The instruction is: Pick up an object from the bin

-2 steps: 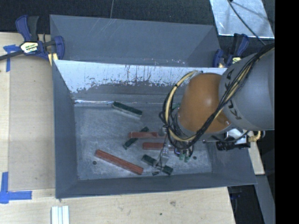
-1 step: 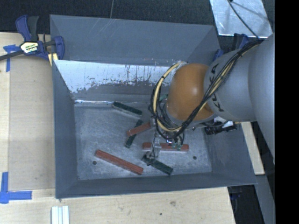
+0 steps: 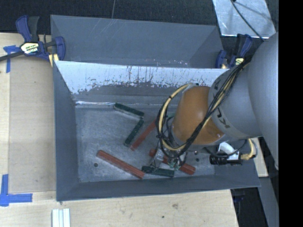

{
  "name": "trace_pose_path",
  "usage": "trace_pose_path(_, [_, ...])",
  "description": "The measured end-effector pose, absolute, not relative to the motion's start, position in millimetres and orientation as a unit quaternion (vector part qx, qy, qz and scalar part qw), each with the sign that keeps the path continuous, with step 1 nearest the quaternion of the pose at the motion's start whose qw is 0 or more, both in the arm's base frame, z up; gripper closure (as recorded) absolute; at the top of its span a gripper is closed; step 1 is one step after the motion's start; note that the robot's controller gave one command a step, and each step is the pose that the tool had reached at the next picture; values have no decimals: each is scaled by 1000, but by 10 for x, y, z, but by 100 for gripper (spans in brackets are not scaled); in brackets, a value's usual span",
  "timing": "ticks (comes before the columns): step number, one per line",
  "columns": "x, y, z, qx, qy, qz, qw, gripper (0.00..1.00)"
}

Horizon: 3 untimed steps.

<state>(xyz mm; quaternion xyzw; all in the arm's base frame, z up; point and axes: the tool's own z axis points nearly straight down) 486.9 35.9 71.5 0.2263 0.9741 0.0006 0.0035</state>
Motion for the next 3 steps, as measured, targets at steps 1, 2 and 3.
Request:
trace_pose_path(1, [4870, 359, 714, 226, 974, 1, 4, 100])
trace_pose_path(2, [4860, 357, 767, 226, 974, 0, 1, 100])
trace_pose_path(3, [4863, 355, 832, 227, 974, 0, 1, 100])
